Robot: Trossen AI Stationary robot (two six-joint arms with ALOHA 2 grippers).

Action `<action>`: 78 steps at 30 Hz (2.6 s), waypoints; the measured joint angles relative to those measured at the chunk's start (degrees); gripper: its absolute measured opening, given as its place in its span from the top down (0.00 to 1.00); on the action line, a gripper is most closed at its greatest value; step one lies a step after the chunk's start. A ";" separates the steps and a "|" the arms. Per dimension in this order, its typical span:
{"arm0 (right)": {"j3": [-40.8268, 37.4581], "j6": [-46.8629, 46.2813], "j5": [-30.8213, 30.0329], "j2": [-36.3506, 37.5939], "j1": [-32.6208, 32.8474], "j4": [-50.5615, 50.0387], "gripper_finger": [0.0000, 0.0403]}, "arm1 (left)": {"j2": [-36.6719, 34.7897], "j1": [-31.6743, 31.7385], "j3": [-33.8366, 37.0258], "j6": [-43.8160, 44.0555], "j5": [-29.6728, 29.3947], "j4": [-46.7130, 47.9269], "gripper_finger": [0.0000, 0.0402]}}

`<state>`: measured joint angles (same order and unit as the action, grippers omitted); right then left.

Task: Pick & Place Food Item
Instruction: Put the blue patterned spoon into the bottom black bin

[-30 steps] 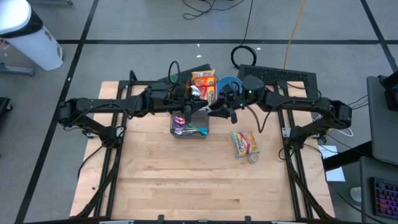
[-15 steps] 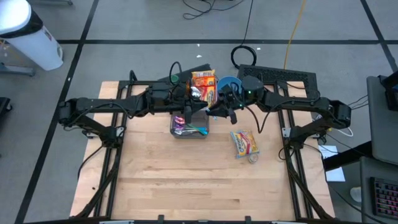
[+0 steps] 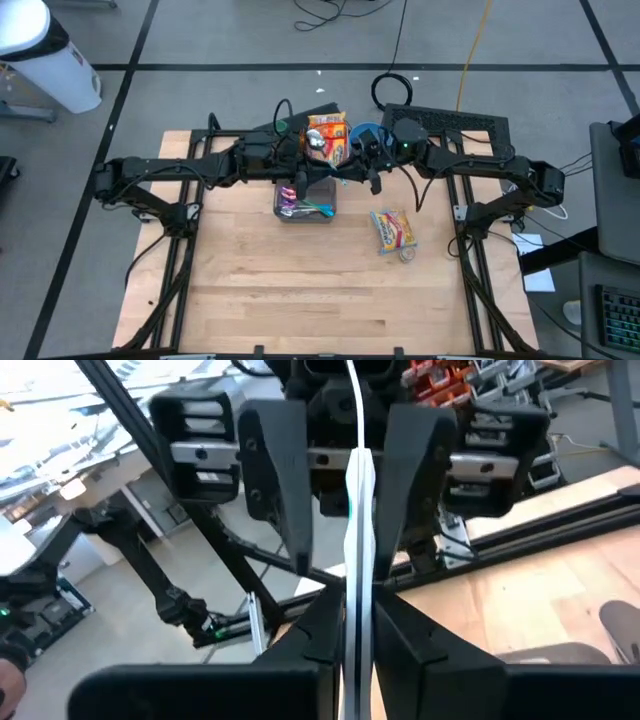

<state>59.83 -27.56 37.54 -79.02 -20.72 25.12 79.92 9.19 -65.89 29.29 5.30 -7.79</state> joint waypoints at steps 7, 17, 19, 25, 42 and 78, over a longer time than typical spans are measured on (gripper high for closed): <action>2.13 -0.80 1.09 -0.07 -1.85 -0.71 0.95 | -0.67 3.79 -0.02 4.01 16.33 1.53 0.59; 9.95 4.77 0.07 -1.64 -5.11 -11.78 0.95 | -13.52 5.09 0.02 -1.22 20.79 24.22 0.57; 11.72 5.05 -0.02 -3.39 -5.62 -12.61 0.95 | -16.73 4.49 0.02 -2.95 18.51 25.50 0.59; 16.91 5.78 0.07 -11.50 -5.27 -14.38 0.95 | -26.61 4.11 0.02 -7.31 12.54 26.49 0.60; 24.11 18.10 -4.22 -28.74 2.67 -24.05 0.95 | -39.52 4.28 0.02 -12.91 8.73 40.87 0.60; 24.02 32.64 -16.54 -34.60 5.11 -39.77 0.95 | -39.45 4.28 0.02 -13.76 6.70 47.56 0.60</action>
<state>83.85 5.08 20.99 -113.62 -15.62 -14.66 40.47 13.47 -65.87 15.53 12.00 39.77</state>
